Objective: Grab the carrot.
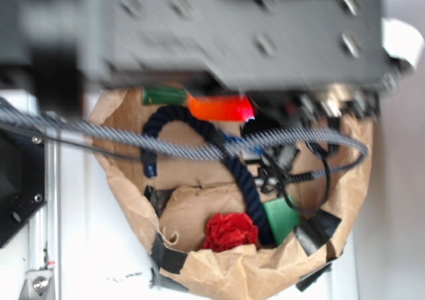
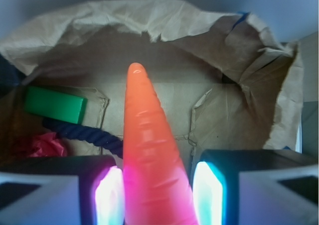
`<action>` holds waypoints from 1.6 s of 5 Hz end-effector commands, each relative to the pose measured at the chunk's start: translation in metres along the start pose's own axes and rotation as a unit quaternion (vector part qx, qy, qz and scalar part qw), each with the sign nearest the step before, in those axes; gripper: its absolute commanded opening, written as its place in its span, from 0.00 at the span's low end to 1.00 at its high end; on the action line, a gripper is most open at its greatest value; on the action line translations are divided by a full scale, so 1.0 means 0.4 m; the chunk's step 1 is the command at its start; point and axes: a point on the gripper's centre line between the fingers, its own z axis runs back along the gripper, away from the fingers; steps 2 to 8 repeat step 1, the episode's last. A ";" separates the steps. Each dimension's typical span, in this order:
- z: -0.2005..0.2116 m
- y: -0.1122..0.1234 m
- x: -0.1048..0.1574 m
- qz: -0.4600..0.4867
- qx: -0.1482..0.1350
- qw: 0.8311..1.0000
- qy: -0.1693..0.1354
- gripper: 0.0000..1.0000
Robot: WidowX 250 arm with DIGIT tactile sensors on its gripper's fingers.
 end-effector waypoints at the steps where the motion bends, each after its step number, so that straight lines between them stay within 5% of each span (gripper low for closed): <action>1: 0.069 -0.004 -0.027 0.001 -0.005 0.999 -0.042 0.00; 8: 0.069 -0.004 -0.027 0.001 -0.005 0.999 -0.042 0.00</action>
